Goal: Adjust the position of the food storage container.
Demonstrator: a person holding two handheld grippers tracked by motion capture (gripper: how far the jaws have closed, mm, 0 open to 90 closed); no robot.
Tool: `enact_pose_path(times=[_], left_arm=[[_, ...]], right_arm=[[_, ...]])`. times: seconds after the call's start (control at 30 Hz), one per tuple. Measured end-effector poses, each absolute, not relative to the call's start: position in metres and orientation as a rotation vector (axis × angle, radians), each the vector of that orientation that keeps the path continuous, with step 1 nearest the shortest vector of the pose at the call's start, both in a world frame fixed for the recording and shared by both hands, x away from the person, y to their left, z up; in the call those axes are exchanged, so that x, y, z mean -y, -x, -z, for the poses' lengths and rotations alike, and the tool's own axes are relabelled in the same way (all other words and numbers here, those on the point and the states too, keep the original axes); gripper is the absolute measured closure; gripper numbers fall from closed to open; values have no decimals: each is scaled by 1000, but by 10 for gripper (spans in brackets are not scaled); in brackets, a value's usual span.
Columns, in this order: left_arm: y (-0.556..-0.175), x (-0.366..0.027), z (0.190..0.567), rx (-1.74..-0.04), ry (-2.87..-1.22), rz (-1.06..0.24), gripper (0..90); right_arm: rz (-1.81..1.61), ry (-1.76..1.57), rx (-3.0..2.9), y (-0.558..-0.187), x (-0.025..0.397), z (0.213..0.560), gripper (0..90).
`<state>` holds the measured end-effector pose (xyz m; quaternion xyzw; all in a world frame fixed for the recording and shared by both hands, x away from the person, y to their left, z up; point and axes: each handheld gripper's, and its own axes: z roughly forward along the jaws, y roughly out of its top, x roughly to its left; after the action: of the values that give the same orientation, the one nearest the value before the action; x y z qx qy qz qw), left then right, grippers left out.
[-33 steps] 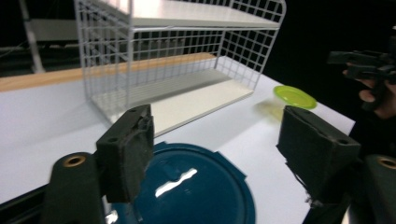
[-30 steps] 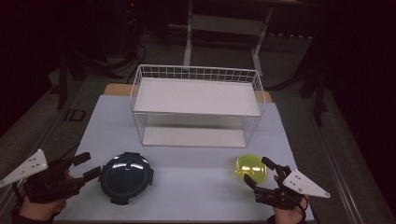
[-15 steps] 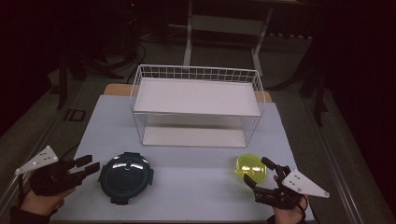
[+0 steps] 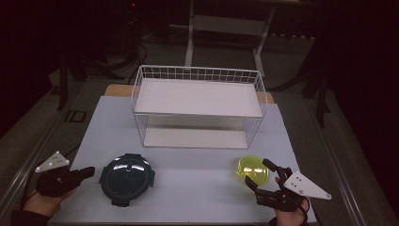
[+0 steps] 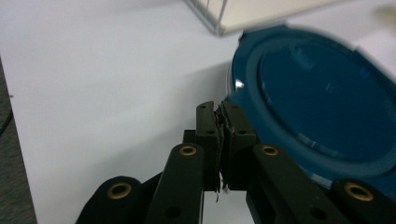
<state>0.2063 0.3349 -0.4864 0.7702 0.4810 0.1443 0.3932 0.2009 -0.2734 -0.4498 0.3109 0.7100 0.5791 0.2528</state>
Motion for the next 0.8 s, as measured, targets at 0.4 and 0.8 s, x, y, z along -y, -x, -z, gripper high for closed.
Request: enact_pose_path(times=[0.4,0.8], left_arm=[[-206,-321,495,-1186,-2032,-332,885],[-202,-306,495,-1160,-2041,-299,888]], right_arm=[[-1574,-848,-1934,-201,274,450,163],[-1571,-845,-1939,-201,272,450,164]])
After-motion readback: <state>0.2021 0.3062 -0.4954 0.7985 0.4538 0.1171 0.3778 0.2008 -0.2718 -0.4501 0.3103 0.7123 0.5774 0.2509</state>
